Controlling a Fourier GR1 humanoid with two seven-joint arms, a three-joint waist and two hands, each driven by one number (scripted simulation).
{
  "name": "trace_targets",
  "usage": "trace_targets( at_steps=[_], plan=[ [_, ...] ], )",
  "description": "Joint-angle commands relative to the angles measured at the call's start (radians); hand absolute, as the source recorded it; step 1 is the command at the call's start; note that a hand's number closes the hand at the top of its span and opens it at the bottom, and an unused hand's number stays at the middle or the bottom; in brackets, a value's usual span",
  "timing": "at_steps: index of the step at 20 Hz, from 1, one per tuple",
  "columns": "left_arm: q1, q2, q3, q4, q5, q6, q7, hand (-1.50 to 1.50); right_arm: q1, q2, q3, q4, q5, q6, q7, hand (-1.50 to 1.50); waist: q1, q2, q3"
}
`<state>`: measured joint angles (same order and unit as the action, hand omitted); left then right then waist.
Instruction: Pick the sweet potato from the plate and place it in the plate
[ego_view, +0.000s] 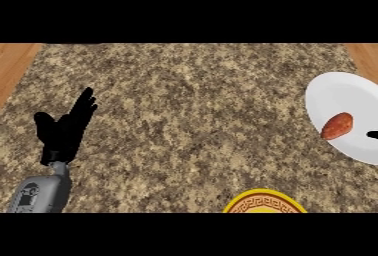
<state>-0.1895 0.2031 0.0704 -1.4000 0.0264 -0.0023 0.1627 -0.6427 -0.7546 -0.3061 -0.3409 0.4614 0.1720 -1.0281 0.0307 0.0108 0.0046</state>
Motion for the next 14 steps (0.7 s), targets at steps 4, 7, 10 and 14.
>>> trace_targets(
  at_steps=[4,7,10,14],
  plan=[
    [0.028,0.006,-0.002,-0.025,0.002,-0.010,0.011,0.00,-0.039,-0.045,-0.071,0.039,-0.144,0.338,-0.075,-1.50,-0.012,-0.007,-0.001],
    [-0.015,-0.014,-0.006,-0.008,-0.002,0.011,0.026,0.00,-0.049,-0.037,-0.057,0.083,-0.170,0.470,0.057,-1.50,-0.026,-0.007,-0.002],
    [0.022,0.016,0.015,-0.019,0.011,-0.013,0.015,0.00,-0.061,-0.090,-0.051,0.108,-0.191,0.597,0.107,-1.50,-0.009,-0.007,-0.001],
    [0.032,-0.013,-0.004,-0.023,-0.005,0.004,-0.017,0.00,-0.034,-0.082,-0.057,0.105,-0.221,0.613,0.094,-1.50,-0.009,-0.001,0.000]
  ],
)
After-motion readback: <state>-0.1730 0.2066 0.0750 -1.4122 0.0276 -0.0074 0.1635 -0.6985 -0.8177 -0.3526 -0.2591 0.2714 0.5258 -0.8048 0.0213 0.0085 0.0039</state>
